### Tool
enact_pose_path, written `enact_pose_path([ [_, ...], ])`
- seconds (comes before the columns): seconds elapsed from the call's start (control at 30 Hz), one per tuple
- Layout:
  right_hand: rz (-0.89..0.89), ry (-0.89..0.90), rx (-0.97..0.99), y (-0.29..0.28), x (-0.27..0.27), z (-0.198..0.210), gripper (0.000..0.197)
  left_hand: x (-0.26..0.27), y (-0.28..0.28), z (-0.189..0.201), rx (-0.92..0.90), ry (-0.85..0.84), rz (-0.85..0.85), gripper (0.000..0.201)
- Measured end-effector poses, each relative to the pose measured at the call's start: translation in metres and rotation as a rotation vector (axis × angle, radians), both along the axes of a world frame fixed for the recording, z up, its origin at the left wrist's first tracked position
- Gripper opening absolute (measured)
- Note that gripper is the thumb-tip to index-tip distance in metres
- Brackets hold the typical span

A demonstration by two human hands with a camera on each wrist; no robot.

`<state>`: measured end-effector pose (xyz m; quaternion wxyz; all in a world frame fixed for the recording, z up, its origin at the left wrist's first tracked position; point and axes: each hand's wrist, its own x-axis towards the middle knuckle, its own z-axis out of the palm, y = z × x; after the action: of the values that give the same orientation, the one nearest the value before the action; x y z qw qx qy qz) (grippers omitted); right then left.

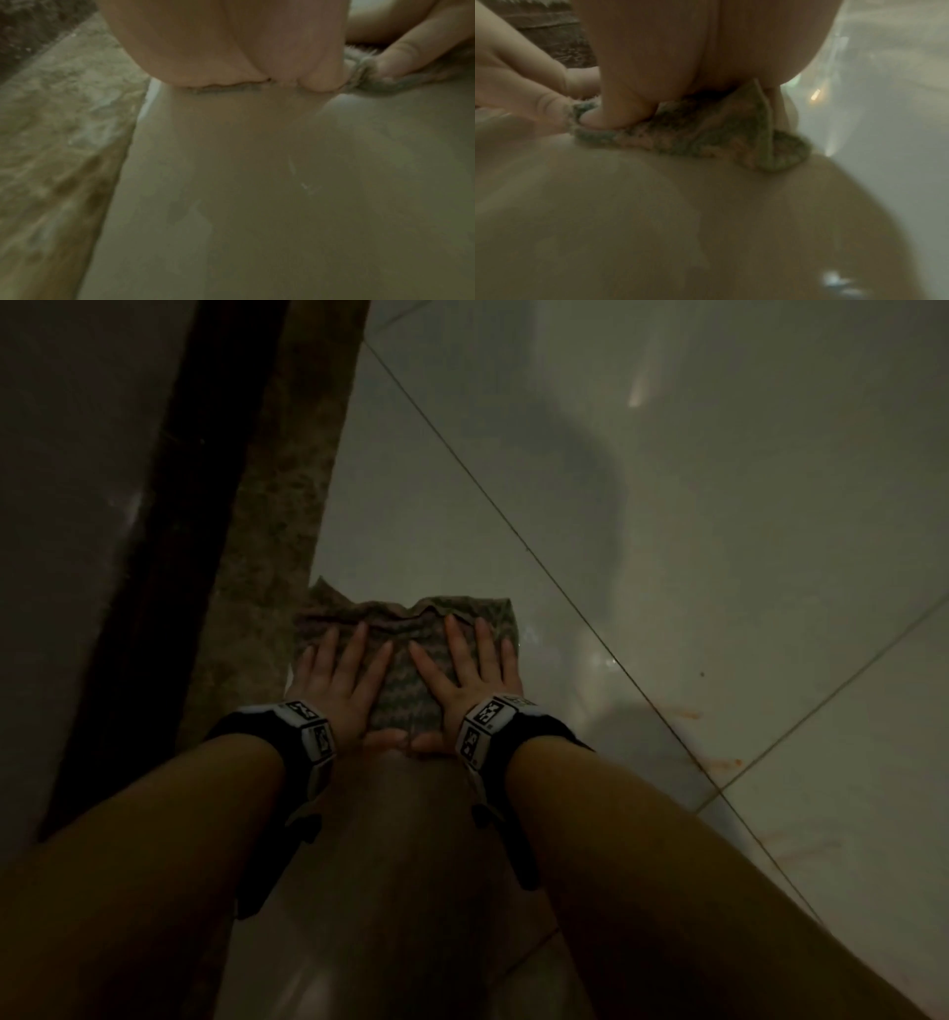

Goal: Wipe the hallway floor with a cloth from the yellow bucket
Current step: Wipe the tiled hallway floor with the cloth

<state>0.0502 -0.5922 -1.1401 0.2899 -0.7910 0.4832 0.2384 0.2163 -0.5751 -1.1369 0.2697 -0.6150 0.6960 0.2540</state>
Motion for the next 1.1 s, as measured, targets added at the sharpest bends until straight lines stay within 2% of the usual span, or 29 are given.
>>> enact_pose_path([
  [0.13,0.003,0.006,0.015,-0.007,0.004,0.002,0.106,0.008,-0.006,-0.003,0.031,0.104,0.043,0.130],
  [0.27,0.001,0.026,0.027,-0.008,0.006,0.002,0.108,0.006,-0.012,0.009,0.021,0.037,-0.056,0.125],
  [0.37,0.006,0.034,0.013,-0.008,0.006,0.000,0.109,0.007,-0.011,0.005,0.005,0.052,-0.004,0.124],
  [0.4,0.011,0.038,0.002,-0.007,0.006,0.000,0.108,0.006,-0.010,0.006,-0.022,0.074,-0.003,0.118],
  [0.47,0.016,0.046,-0.022,-0.006,0.007,-0.001,0.108,0.004,-0.007,0.001,-0.099,0.009,-0.076,0.095],
  [0.57,0.011,0.062,-0.054,-0.003,0.008,-0.001,0.106,0.006,-0.003,-0.001,-0.064,-0.058,-0.072,0.098],
  [0.67,-0.014,0.072,-0.051,0.009,0.010,0.001,0.104,0.009,0.010,-0.002,-0.108,0.017,-0.064,0.104],
  [0.8,-0.011,0.077,-0.012,0.038,0.014,0.001,0.106,0.011,0.032,0.002,-0.002,-0.051,-0.064,0.106],
  [0.87,-0.014,0.078,0.013,0.050,0.015,0.000,0.107,0.011,0.044,0.006,0.038,-0.113,-0.091,0.101],
  [1.1,0.019,0.094,0.026,0.087,0.019,0.004,0.105,0.016,0.084,0.003,0.048,-0.093,-0.056,0.096],
])
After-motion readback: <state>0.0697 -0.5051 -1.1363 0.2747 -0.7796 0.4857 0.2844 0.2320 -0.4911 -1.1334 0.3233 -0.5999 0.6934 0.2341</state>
